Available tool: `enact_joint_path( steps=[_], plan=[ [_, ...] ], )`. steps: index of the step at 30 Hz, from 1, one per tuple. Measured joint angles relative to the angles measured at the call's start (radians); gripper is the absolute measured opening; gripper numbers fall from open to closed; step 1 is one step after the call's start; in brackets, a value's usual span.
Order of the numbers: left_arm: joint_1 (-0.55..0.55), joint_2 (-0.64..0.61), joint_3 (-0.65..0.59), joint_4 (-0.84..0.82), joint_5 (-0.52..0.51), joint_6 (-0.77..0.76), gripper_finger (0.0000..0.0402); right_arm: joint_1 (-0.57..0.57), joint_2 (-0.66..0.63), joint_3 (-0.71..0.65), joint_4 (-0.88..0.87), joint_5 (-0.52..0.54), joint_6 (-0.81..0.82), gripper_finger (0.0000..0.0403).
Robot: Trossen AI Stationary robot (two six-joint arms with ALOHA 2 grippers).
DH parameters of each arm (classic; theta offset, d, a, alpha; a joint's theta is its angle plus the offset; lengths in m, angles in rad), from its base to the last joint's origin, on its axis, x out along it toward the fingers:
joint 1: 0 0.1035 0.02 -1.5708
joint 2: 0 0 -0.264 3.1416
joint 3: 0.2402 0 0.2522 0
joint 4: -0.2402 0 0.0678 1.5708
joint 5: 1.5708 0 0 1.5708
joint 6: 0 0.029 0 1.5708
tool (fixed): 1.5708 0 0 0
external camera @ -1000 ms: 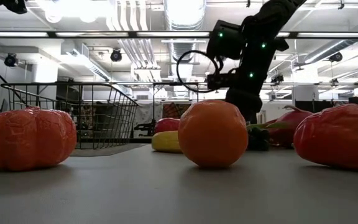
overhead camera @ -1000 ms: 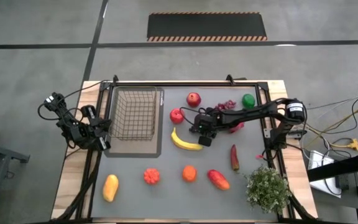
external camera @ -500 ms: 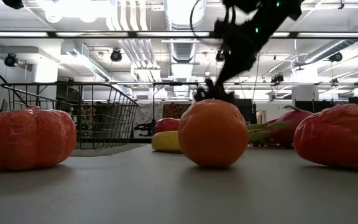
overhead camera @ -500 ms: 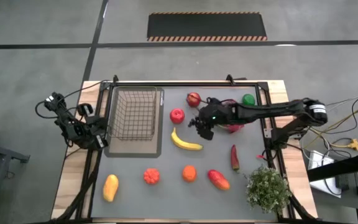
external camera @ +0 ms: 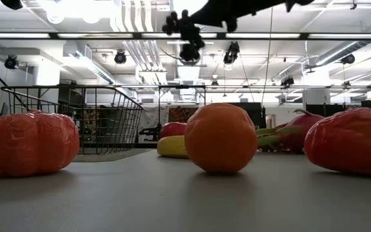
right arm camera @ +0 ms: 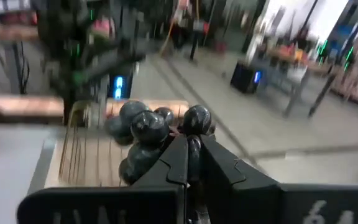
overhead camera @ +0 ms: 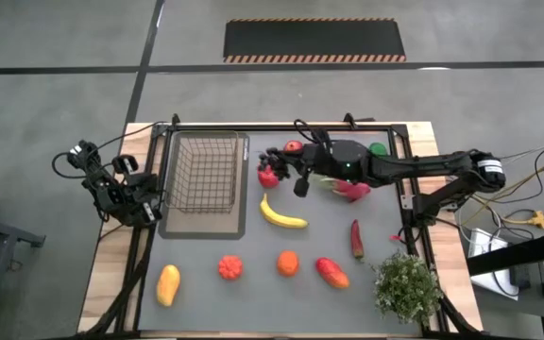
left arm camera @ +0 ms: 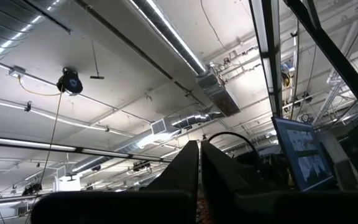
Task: Build produce basket
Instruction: Put the purple grapes into the gold wire basket
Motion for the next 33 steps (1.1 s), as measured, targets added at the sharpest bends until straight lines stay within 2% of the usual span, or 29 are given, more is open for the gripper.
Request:
enact_joint_path(
  steps=[8, 16, 21, 33],
  plan=[
    [0.000, 0.000, 0.000, 0.000, -0.001, -0.005, 0.0001, -0.010, 0.140, 0.000, 0.348, 0.007, -0.009, 0.0015],
    [0.000, 0.000, 0.000, 0.000, -0.001, -0.006, 0.0001, -0.048, 0.271, 0.003, 0.599, 0.008, 0.057, 0.0015],
    [0.000, 0.000, 0.000, 0.002, -0.001, -0.006, 0.0001, -0.071, 0.360, 0.088, 0.604, 0.008, 0.101, 0.0015],
    [0.000, 0.000, 0.000, 0.003, -0.001, -0.005, 0.0001, -0.094, 0.633, 0.392, 0.573, 0.010, 0.097, 0.0015]
  ],
)
